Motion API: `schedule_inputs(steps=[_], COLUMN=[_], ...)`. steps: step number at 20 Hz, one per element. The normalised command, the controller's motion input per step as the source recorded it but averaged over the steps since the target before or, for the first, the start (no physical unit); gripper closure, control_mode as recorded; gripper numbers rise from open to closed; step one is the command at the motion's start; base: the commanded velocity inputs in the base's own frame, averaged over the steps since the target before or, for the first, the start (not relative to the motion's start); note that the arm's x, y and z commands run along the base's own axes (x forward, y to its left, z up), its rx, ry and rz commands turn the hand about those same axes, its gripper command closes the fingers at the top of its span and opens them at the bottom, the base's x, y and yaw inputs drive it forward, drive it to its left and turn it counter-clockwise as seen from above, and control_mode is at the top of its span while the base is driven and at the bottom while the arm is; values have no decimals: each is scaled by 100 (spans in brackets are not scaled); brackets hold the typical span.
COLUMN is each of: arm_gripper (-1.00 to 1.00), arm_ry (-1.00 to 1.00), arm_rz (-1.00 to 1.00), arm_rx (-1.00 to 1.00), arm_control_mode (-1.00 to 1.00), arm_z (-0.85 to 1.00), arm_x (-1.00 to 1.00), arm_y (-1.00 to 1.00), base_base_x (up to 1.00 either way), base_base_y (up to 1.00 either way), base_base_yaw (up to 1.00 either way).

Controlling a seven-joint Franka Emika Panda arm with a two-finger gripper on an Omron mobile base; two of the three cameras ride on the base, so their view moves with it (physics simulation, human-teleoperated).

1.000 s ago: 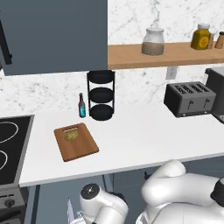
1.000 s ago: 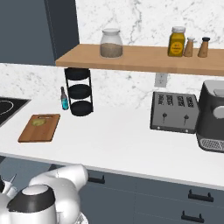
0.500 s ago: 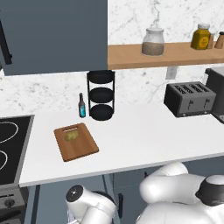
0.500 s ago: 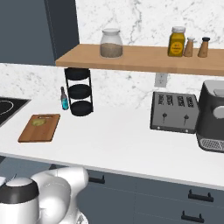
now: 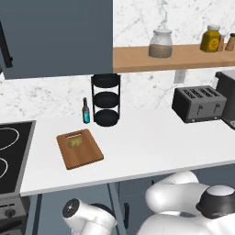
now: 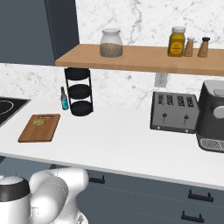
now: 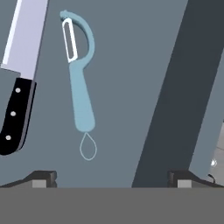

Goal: Place the appropriate cutting tool for cutting the potato skin on the cutting board.

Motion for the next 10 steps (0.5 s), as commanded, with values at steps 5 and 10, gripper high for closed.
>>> schedule_inputs(steps=[5,10], arm_gripper=[-100,-100], arm_ry=[0,0], arm_rz=[11,8], arm_rx=[0,0], arm_control_mode=[-100,-100], arm_z=[-10,-17], arm_x=[6,13], arm_y=[-28,-13], base_base_x=[0,0], base_base_y=[0,0], base_base_yaw=[0,0])
